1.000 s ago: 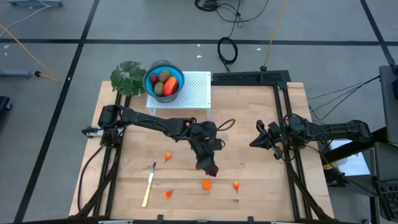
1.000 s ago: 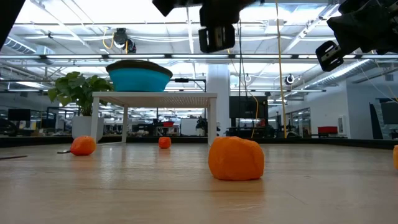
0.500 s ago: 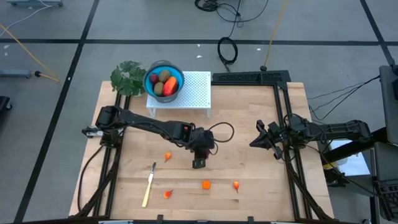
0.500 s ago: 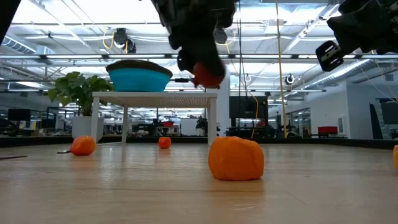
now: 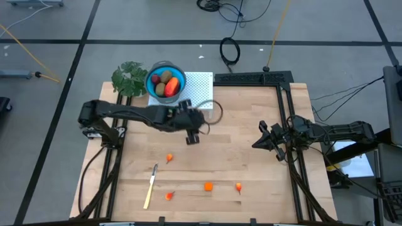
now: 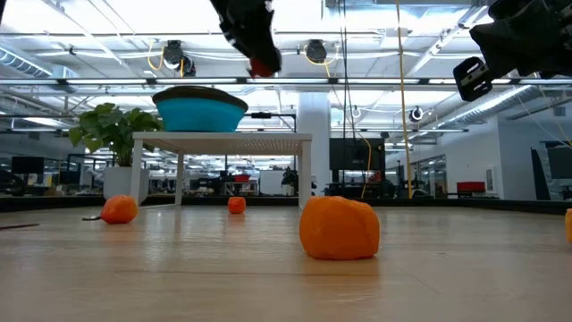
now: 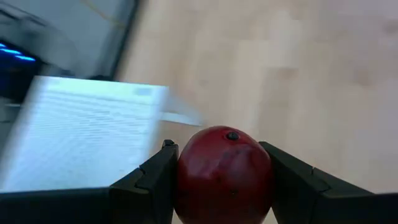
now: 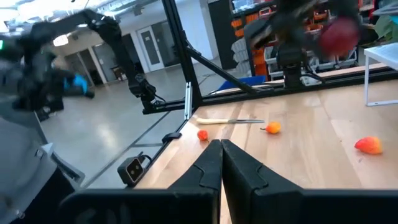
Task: Pick & Place Fruit
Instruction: Put the pomegranate into the blue strainer bowl on the shelf
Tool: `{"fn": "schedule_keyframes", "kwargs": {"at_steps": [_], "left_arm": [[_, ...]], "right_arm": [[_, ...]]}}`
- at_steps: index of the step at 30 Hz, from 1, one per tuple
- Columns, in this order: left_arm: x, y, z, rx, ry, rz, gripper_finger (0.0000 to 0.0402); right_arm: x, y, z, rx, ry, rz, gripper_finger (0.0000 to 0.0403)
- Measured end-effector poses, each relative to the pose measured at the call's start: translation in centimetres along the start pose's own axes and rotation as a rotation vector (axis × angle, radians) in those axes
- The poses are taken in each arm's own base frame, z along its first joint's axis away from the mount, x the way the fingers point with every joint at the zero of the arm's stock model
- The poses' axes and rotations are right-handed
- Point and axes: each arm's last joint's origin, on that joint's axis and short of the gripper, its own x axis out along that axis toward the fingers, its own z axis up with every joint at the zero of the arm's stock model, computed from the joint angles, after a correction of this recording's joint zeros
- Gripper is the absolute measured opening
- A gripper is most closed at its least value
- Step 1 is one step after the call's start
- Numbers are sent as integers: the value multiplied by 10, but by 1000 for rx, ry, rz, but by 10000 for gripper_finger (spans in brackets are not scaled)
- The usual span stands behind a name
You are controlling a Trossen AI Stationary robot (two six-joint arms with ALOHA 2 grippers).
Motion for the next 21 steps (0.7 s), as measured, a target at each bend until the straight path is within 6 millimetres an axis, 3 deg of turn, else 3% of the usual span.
{"fn": "schedule_keyframes", "kwargs": {"at_steps": [12, 21], "left_arm": [[-58, 95, -9, -155, -105, 235, 198], [-63, 162, -32, -328, -50, 373, 198]], "right_arm": [[0, 0, 0, -88, -1, -3, 0], [0, 0, 0, -88, -2, -4, 0]]}}
